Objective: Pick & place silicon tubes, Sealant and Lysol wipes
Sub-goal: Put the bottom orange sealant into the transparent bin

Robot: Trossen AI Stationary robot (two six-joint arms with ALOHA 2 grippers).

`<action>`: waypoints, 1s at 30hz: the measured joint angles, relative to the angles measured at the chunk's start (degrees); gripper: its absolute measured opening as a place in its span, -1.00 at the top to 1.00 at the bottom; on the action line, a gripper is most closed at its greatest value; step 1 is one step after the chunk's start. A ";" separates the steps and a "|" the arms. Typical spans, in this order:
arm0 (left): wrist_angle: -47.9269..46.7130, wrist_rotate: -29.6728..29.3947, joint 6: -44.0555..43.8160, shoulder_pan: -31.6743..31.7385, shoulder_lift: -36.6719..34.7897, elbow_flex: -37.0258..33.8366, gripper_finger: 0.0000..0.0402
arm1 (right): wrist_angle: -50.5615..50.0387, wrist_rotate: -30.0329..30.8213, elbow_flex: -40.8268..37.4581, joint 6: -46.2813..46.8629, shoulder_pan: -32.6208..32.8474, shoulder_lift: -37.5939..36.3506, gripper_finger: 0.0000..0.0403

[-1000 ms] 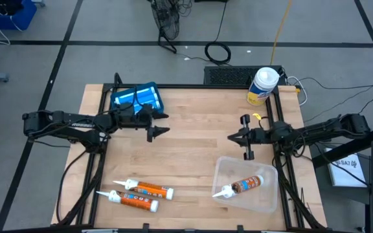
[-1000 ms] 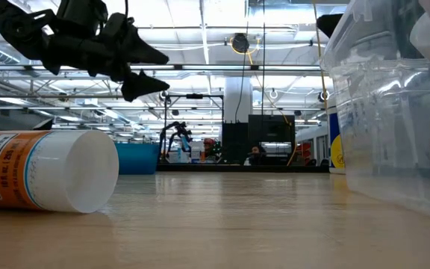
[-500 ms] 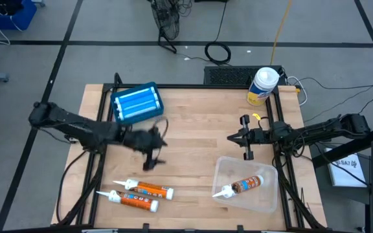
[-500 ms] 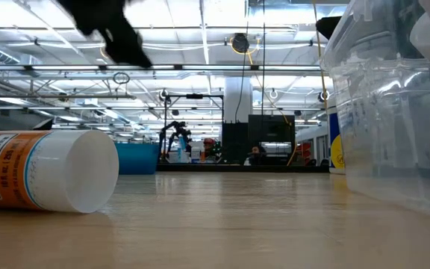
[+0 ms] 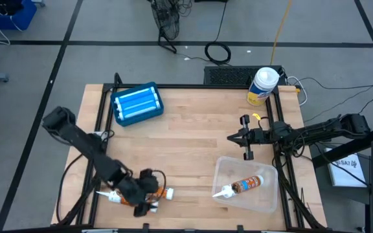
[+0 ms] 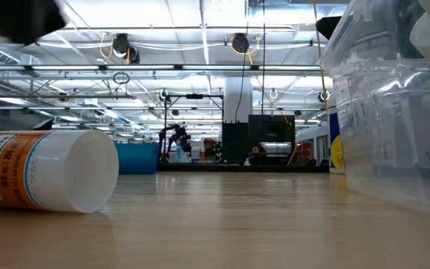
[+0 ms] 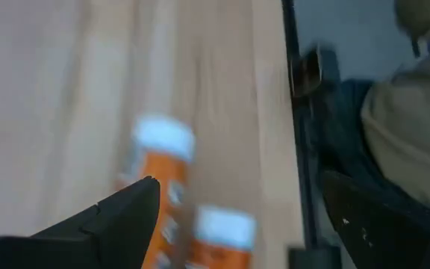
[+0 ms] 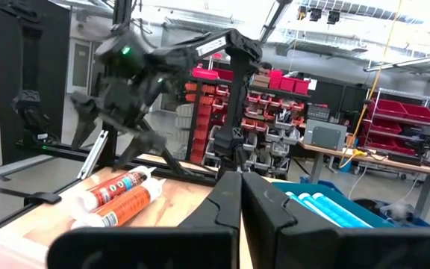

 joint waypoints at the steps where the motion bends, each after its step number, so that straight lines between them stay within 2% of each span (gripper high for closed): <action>1: -0.30 0.87 -2.09 -0.98 1.17 0.00 -0.82 | 0.02 0.00 0.00 0.00 0.00 0.00 1.00; 11: -2.14 11.49 -13.59 -4.87 11.19 0.00 -0.82 | -0.02 0.00 0.00 0.13 0.00 0.00 1.00; 16: -7.67 17.03 -17.04 -6.07 14.13 0.11 -0.82 | -0.04 0.02 0.00 0.13 0.00 0.00 1.00; 21: -11.64 16.99 -16.87 -7.20 16.38 0.37 -0.81 | -0.24 0.02 0.00 0.15 0.00 0.00 1.00; 27: -12.19 15.21 -15.39 -6.90 17.36 0.41 -0.81 | -1.80 0.02 0.00 0.15 0.00 0.02 1.00; 30: -13.84 17.26 -17.29 -6.25 17.38 0.39 -0.81 | -1.97 0.02 0.00 0.17 0.00 0.02 1.00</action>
